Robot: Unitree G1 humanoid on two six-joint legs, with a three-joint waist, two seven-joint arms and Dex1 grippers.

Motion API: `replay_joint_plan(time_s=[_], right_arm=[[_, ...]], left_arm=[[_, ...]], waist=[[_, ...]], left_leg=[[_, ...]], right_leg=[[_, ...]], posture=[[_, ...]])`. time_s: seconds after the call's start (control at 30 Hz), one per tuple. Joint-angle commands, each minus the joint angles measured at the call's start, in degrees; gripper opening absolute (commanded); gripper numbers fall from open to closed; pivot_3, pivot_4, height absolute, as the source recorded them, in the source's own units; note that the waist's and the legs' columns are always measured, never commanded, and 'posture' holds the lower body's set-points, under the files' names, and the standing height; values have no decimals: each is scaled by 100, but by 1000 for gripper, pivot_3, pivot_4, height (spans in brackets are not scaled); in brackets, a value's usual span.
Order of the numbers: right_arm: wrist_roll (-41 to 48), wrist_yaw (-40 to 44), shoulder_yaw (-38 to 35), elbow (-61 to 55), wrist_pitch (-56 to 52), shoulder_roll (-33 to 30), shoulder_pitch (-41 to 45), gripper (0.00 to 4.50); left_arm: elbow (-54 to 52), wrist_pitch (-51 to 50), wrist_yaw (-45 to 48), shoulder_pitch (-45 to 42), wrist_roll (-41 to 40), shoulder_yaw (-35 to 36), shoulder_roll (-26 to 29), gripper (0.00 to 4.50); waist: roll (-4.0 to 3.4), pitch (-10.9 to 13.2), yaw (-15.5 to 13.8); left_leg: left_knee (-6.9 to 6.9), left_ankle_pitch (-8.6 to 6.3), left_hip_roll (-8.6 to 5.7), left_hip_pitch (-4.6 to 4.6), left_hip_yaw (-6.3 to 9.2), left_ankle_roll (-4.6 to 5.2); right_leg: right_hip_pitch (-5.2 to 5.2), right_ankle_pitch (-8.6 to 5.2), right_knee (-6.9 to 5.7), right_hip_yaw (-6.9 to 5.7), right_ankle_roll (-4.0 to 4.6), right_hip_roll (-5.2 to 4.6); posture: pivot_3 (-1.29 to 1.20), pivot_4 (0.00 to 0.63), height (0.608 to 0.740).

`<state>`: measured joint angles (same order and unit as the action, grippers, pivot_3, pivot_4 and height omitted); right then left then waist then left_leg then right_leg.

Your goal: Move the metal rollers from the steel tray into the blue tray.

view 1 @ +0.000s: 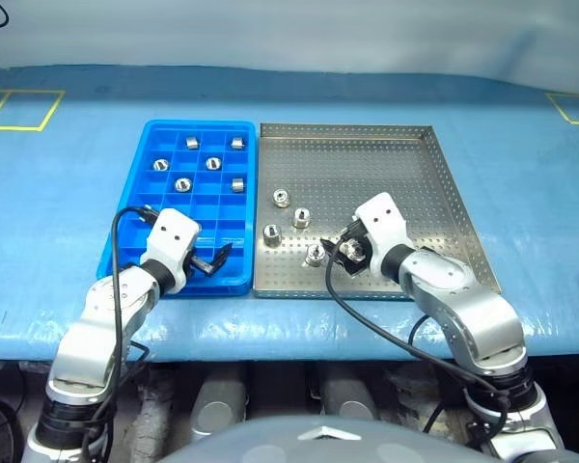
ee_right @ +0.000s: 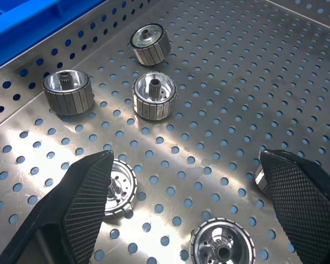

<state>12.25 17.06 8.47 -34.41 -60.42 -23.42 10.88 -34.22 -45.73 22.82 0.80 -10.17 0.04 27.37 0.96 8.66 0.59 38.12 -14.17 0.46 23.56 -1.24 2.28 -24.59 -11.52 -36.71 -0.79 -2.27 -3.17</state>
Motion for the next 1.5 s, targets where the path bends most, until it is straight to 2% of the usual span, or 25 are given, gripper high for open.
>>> replay_joint_plan(time_s=[0.03, 0.4, 0.5, 0.67, 0.8, 0.87, 1.03, 1.23, 1.5], right_arm=[[5, -40, -133, -61, 40, 25, 36, 4479], [-22, -73, -114, -49, 58, 34, 28, 4479], [-23, -104, -124, -70, 64, 40, 20, 4479], [-29, -175, -96, -108, 74, 131, -13, 4479], [-45, -228, -55, -82, 118, 231, -13, 4479], [-38, -282, -71, -121, 128, 305, -41, 4479], [-44, -419, -101, -335, 115, 447, -237, 4479], [-52, -673, -245, -611, 53, 650, -601, 4479], [-52, -861, -297, -760, 138, 855, -811, 4479]], left_arm=[[-269, 42, -29, -6, -21, -6, 8, 4500], [-241, 88, -38, -72, -30, -41, -3, 4500], [-162, 93, 75, -382, -27, -113, 92, 4500], [797, 307, 557, -1937, 67, -514, 258, 4500], [2121, 761, 1281, -3484, 211, -1068, 309, 4500], [3253, 1117, 1817, -4280, 335, -1444, 229, 4500], [5676, 2085, 2868, -5536, 907, -2286, -21, 4500], [7571, 3117, 3631, -6240, 1497, -2762, -391, 4500], [9074, 4040, 3440, -6627, 2420, -3065, -743, 4500]], waist=[[0, 0, 0], [0, 0, 0], [1, 1, -10], [8, 4, -63], [11, 6, -37], [11, 6, -21], [10, 6, 69], [10, 7, 229], [11, 7, 391]], left_leg=[[0, 0, 0, 0, 0, 0], [0, 0, 0, 0, 0, 0], [3, 0, 0, 1, 1, 0], [19, 7, -4, 3, 10, -2], [21, 8, -12, 2, 2, 0], [20, 8, -14, 5, 2, 1], [11, 4, -25, 4, -3, 7], [10, -3, -37, 24, -6, 16], [19, -10, -22, 23, -12, 29]], right_leg=[[0, 0, 0, 0, 0, 0], [0, 0, 0, 1, 0, 0], [0, 1, -1, 0, 0, 1], [6, 6, -6, -1, -10, 8], [8, 12, -5, 10, -18, 7], [7, 21, -4, 10, -35, 7], [3, 26, -2, 16, -43, 8], [-15, 28, 1, 21, -38, 7], [-12, 18, 0, 29, -66, -1]], posture=[[8, 150, 740], [3, 150, 740], [-2, 150, 740], [-4, 150, 740], [-14, 150, 740], [-21, 150, 740], [-99, 150, 740], [-162, 150, 740], [-218, 150, 740]])
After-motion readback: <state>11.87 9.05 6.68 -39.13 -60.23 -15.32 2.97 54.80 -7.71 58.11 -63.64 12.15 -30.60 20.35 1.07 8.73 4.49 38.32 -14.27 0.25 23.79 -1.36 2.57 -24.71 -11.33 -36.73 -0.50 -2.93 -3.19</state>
